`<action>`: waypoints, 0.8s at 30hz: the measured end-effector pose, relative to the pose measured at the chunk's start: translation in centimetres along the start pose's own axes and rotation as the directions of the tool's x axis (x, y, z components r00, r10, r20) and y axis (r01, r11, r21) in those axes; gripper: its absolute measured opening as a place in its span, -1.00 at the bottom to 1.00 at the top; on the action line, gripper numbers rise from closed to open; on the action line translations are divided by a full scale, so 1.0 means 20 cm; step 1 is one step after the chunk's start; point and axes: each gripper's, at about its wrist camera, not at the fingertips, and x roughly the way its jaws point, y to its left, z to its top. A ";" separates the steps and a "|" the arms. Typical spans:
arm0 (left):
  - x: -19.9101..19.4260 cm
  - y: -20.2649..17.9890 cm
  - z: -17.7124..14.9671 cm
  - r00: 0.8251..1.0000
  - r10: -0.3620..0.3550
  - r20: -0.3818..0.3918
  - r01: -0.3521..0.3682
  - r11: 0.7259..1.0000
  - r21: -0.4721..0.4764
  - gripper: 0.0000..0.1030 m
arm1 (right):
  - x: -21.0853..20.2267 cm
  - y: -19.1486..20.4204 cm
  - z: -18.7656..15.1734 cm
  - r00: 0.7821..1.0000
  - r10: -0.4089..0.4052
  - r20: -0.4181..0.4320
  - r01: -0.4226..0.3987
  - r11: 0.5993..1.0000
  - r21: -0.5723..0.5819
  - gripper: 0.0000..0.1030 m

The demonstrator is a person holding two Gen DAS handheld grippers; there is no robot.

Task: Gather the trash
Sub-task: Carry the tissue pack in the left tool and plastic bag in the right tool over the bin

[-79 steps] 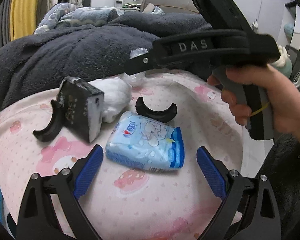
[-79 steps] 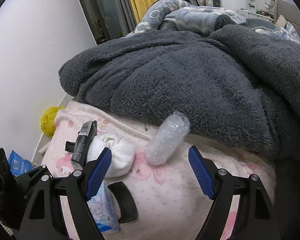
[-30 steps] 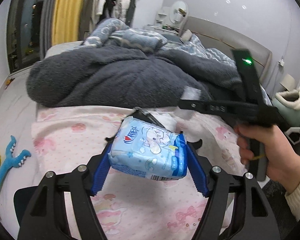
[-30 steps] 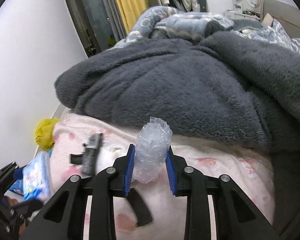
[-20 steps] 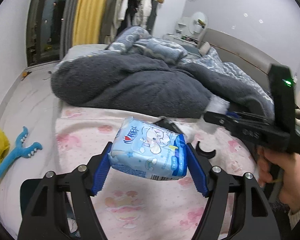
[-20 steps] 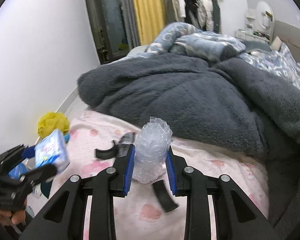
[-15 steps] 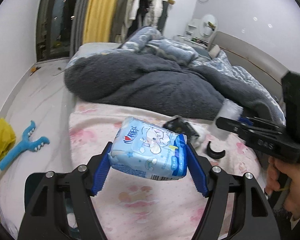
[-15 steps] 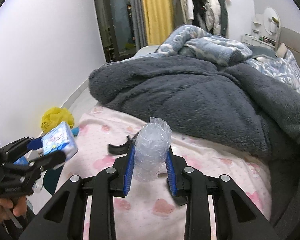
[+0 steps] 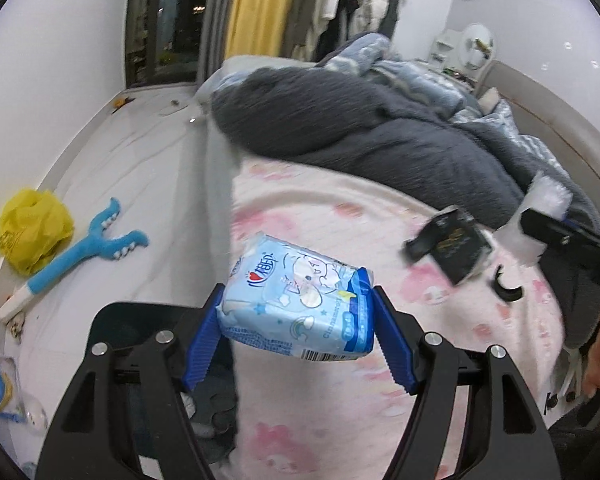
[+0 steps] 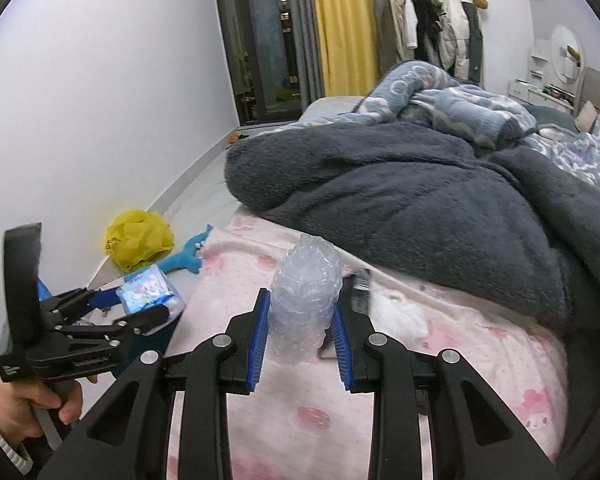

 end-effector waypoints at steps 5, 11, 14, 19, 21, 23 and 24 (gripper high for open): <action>0.03 0.13 -0.04 0.998 0.055 -0.045 -0.056 0.998 -0.033 0.42 | 0.05 0.10 0.02 1.000 0.024 -0.005 -0.024 0.999 -0.027 -0.42; 0.04 0.29 -0.09 0.991 0.098 -0.087 -0.104 0.993 -0.063 0.42 | 0.11 0.24 0.05 0.998 0.061 -0.011 -0.062 0.997 -0.054 -0.42; 0.04 0.36 -0.12 0.988 0.113 -0.105 -0.121 0.990 -0.077 0.42 | 0.14 0.32 0.07 0.997 0.081 -0.018 -0.082 0.994 -0.069 -0.42; 0.05 0.51 -0.18 0.979 0.130 -0.155 -0.148 0.982 -0.113 0.42 | 0.23 0.48 0.08 0.992 0.122 -0.038 -0.125 0.987 -0.102 -0.42; 0.07 0.57 -0.21 0.973 0.139 -0.184 -0.164 0.978 -0.129 0.42 | 0.26 0.54 0.09 0.990 0.135 -0.047 -0.140 0.983 -0.118 -0.42; 0.09 0.62 -0.24 0.969 0.142 -0.205 -0.173 0.974 -0.145 0.42 | 0.30 0.61 0.09 0.987 0.148 -0.057 -0.154 0.979 -0.132 -0.42; 0.10 0.66 -0.26 0.964 0.144 -0.223 -0.181 0.971 -0.157 0.42 | 0.31 0.64 0.09 0.986 0.155 -0.063 -0.162 0.977 -0.139 -0.42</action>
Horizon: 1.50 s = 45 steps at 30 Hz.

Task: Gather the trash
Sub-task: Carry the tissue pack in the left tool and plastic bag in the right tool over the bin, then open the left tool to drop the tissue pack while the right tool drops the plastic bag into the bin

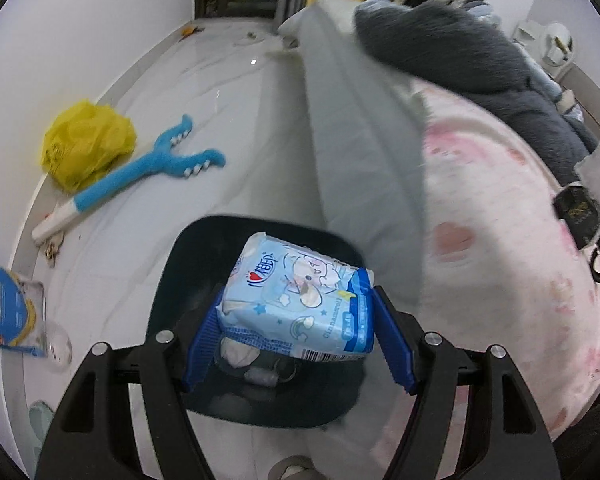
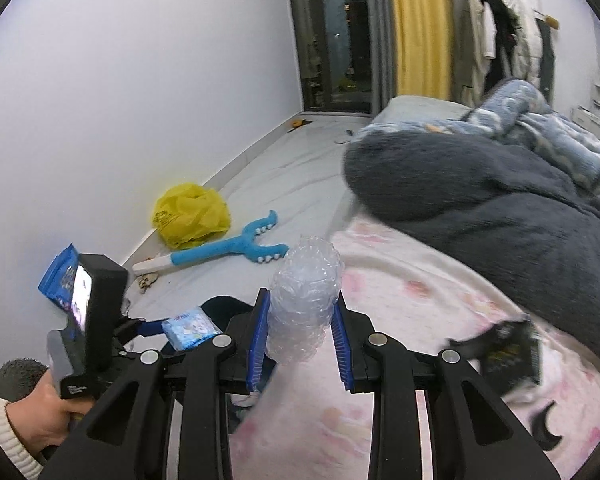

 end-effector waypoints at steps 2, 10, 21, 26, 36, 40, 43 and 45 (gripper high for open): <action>0.02 0.04 -0.01 1.000 0.008 -0.022 -0.008 1.000 -0.010 0.42 | 0.04 0.05 0.01 1.000 0.014 -0.009 -0.015 1.000 -0.013 -0.42; 0.14 0.21 -0.08 0.991 -0.023 -0.132 0.012 0.996 -0.085 0.44 | 0.16 0.23 0.03 0.997 0.069 -0.042 -0.071 0.996 -0.051 -0.42; 0.14 0.36 -0.12 0.985 -0.041 -0.165 0.019 0.991 -0.135 0.58 | 0.37 0.41 0.01 0.984 0.105 -0.144 -0.116 0.991 -0.067 -0.42; 0.06 0.40 -0.10 0.995 -0.013 -0.101 0.001 0.993 -0.120 0.67 | 0.49 0.44 -0.02 0.973 0.105 -0.203 -0.117 0.992 -0.051 -0.42; -0.16 0.41 -0.09 0.992 0.081 0.101 -0.076 0.996 -0.046 0.73 | 0.72 0.48 -0.11 0.947 0.090 -0.308 -0.101 0.995 -0.019 -0.42; -0.23 0.42 -0.09 0.982 0.085 0.168 -0.082 0.996 -0.029 0.83 | 0.79 0.46 -0.14 0.936 0.103 -0.337 -0.102 0.995 0.019 -0.42; -0.29 0.44 -0.09 0.968 0.104 0.227 -0.101 0.995 -0.022 0.85 | 0.84 0.45 -0.17 0.927 0.110 -0.358 -0.099 0.994 0.048 -0.42; -0.31 0.47 -0.08 0.967 0.103 0.232 -0.098 0.995 -0.033 0.85 | 0.87 0.46 -0.19 0.921 0.108 -0.374 -0.095 0.994 0.052 -0.42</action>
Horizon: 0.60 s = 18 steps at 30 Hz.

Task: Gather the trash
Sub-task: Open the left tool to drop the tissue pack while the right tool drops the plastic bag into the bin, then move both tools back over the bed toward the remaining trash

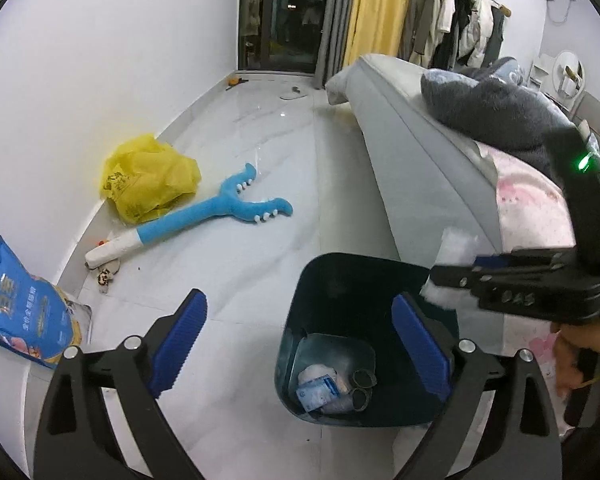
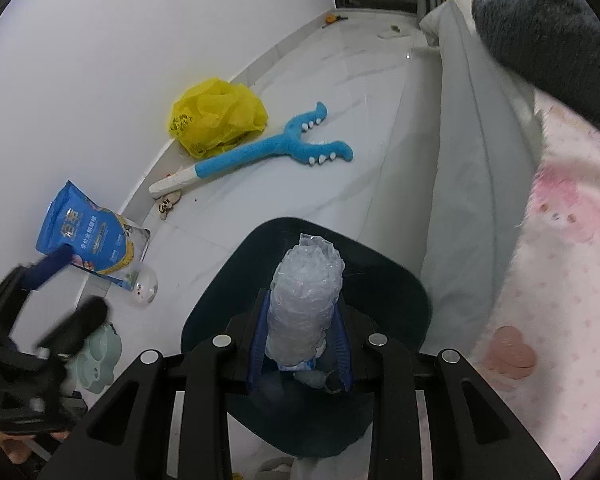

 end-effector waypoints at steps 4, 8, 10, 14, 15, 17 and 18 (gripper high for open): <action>-0.06 0.02 0.04 1.000 -0.020 0.009 0.020 1.000 -0.011 0.92 | 0.08 0.01 -0.01 0.999 -0.014 -0.044 0.014 1.000 -0.005 -0.41; -0.14 0.03 0.07 0.997 -0.035 0.066 0.036 0.999 -0.003 0.93 | 0.17 0.01 -0.03 0.996 -0.011 -0.086 0.012 1.000 0.017 -0.19; -0.17 0.03 0.08 0.995 -0.033 0.089 0.033 0.999 0.005 0.93 | 0.19 0.02 -0.04 0.995 -0.019 -0.095 0.020 1.000 0.011 0.06; -0.21 0.03 0.09 0.994 -0.024 0.111 0.022 1.000 0.016 0.93 | 0.20 0.03 -0.05 0.995 -0.029 -0.100 0.030 1.000 0.010 0.50; -0.22 0.02 0.09 0.993 -0.025 0.114 0.023 1.000 0.015 0.93 | 0.21 0.03 -0.05 0.994 -0.030 -0.103 0.031 0.999 0.011 0.54; -0.24 0.01 0.10 0.992 -0.038 0.124 0.037 0.999 0.011 0.93 | 0.21 0.03 -0.06 0.993 -0.032 -0.110 0.033 0.999 0.006 0.57; -0.25 0.01 0.11 0.991 -0.045 0.124 0.044 0.999 0.012 0.93 | 0.21 0.03 -0.06 0.993 -0.035 -0.112 0.036 0.999 0.003 0.59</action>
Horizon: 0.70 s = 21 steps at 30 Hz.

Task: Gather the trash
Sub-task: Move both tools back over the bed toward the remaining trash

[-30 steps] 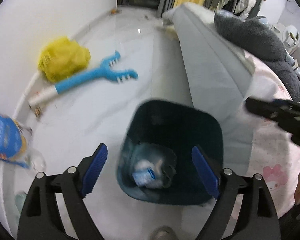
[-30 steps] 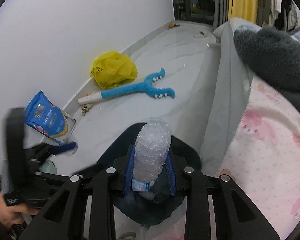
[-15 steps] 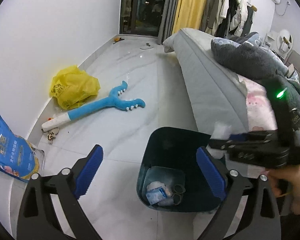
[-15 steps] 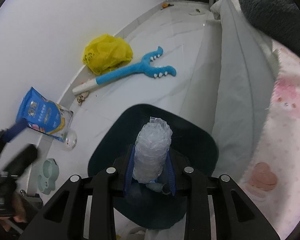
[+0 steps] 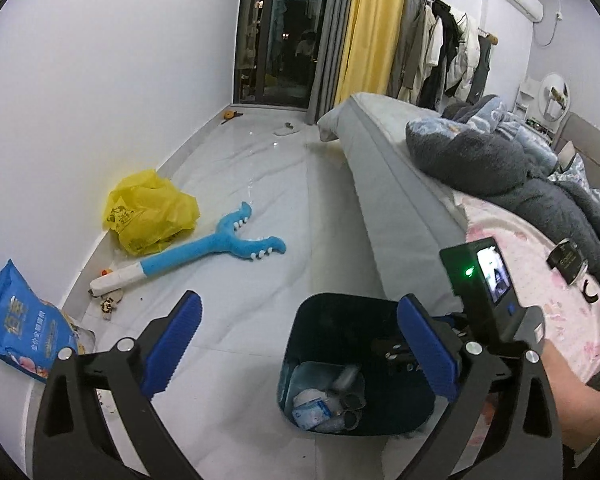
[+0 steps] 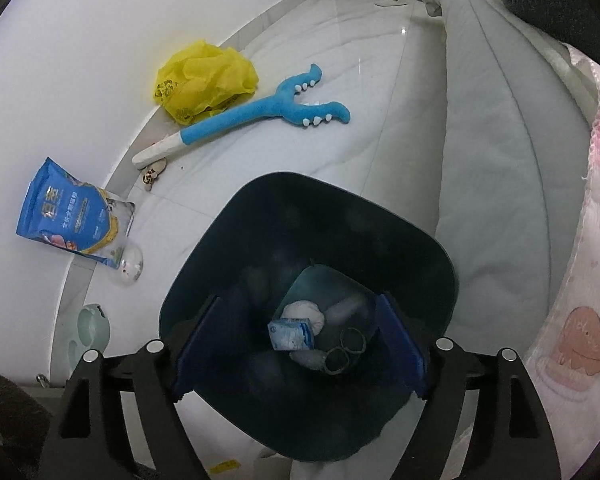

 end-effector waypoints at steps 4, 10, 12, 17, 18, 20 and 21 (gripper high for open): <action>-0.05 -0.04 0.04 0.999 -0.012 0.039 0.011 1.000 0.014 0.93 | -0.06 -0.02 0.00 1.000 0.010 0.027 -0.010 1.000 -0.001 0.67; -0.09 -0.08 0.07 0.998 -0.029 0.063 0.029 1.000 0.011 0.93 | -0.20 -0.04 -0.01 0.995 0.036 0.090 -0.035 0.999 -0.003 0.70; -0.10 -0.10 0.08 0.997 -0.038 0.067 0.037 0.999 0.009 0.93 | -0.24 -0.05 -0.01 0.993 0.042 0.109 -0.041 0.999 -0.006 0.70; -0.11 -0.20 0.10 0.995 -0.064 0.082 0.062 0.997 0.035 0.93 | -0.37 -0.07 -0.02 0.986 0.035 0.161 -0.028 0.999 -0.045 0.72; -0.11 -0.21 0.11 0.994 -0.068 0.082 0.065 0.997 0.041 0.93 | -0.40 -0.08 -0.02 0.985 0.033 0.172 -0.025 0.999 -0.048 0.72; -0.11 -0.27 0.12 0.994 -0.074 0.085 0.069 0.996 0.057 0.93 | -0.46 -0.12 -0.03 0.980 0.032 0.196 -0.023 0.999 -0.046 0.73; -0.11 -0.30 0.13 0.993 -0.079 0.088 0.073 0.995 0.064 0.93 | -0.49 -0.13 -0.03 0.977 0.031 0.209 -0.023 0.999 -0.044 0.73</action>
